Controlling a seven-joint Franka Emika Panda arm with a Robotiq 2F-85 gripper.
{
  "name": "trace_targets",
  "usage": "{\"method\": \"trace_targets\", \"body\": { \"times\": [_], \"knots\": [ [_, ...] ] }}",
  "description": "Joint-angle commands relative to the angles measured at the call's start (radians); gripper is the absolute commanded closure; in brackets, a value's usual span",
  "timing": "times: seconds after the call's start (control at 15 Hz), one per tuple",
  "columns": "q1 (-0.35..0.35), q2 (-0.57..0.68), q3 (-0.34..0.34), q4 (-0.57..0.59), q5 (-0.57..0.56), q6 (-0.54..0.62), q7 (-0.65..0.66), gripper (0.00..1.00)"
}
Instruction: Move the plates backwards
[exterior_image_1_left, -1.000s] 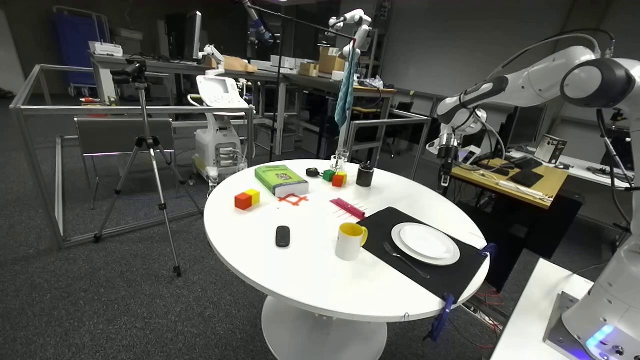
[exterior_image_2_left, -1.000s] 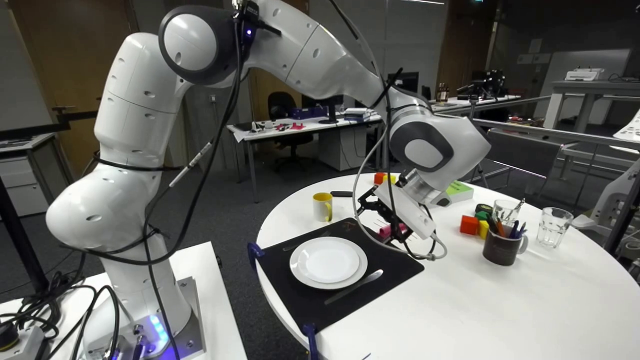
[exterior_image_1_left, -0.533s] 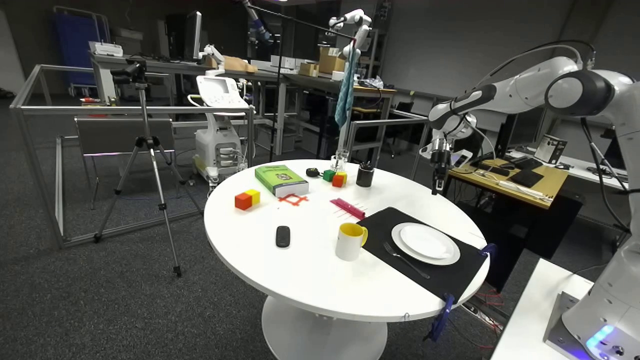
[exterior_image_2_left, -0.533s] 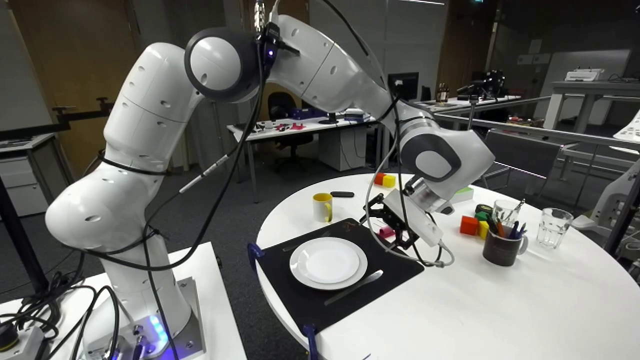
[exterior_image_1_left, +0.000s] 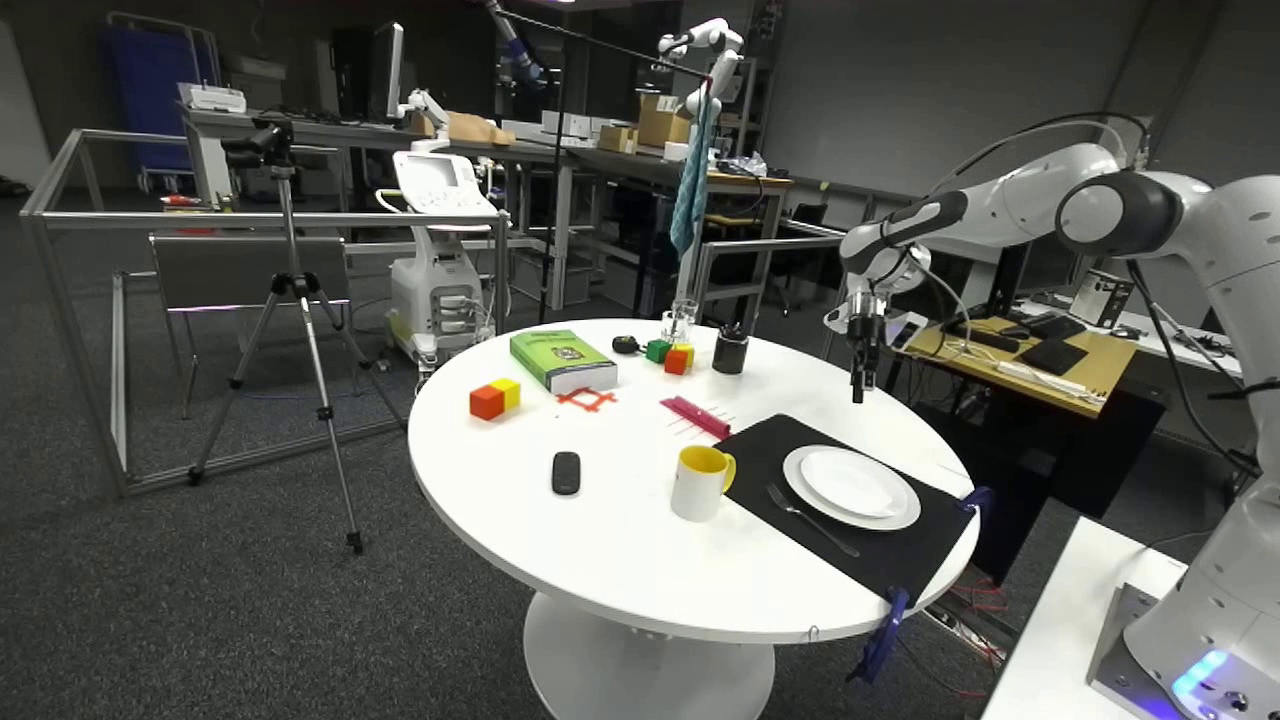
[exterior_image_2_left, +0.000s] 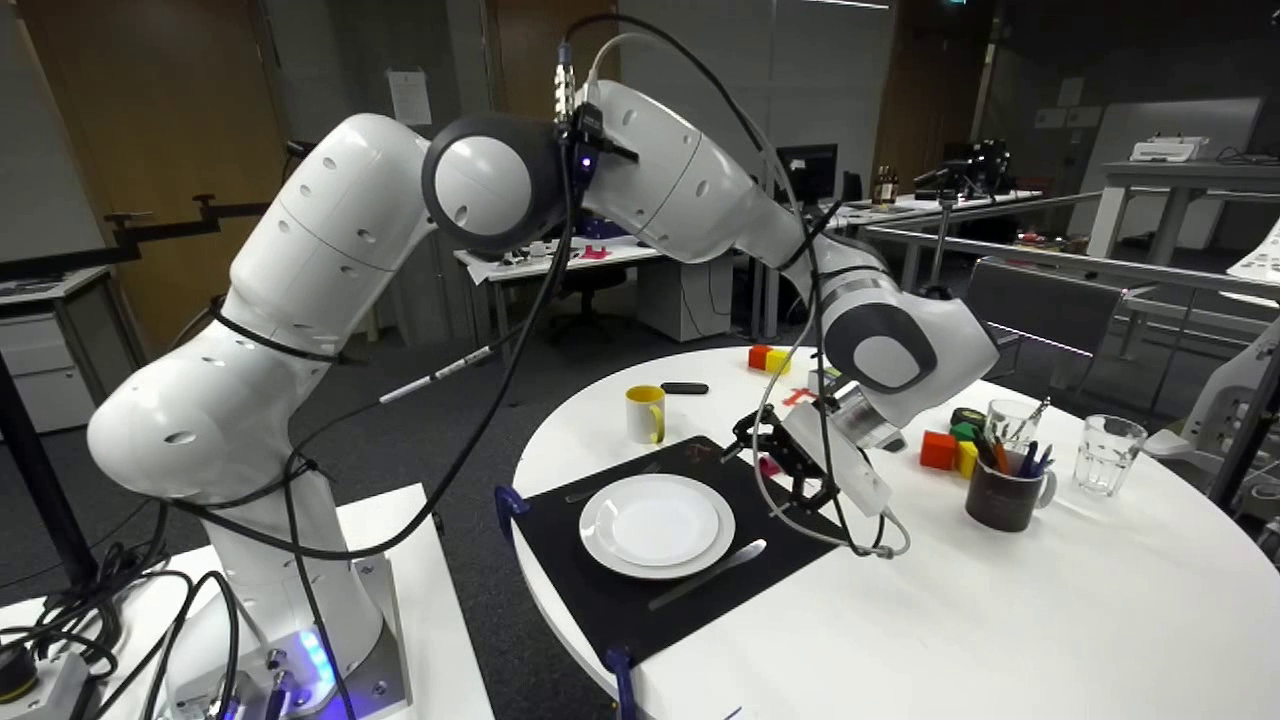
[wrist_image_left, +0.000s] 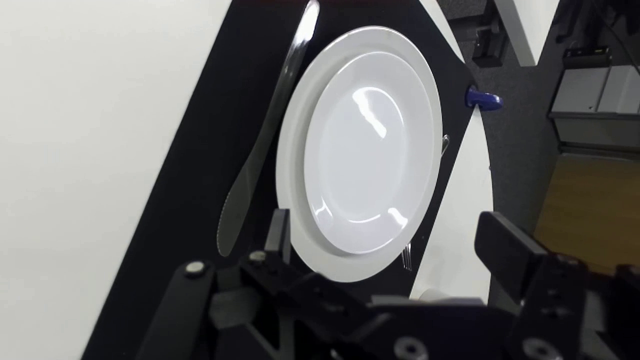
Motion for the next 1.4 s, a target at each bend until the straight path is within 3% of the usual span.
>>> {"method": "trace_targets", "body": {
  "times": [0.0,0.6,1.33],
  "knots": [
    [-0.042,0.068,0.038,0.107,-0.017,-0.078,-0.023,0.0],
    [-0.071,0.191,0.08,0.242,0.005,-0.133,-0.01,0.0],
    [-0.079,0.274,0.119,0.305,0.032,-0.133,0.019,0.0]
  ]
}}
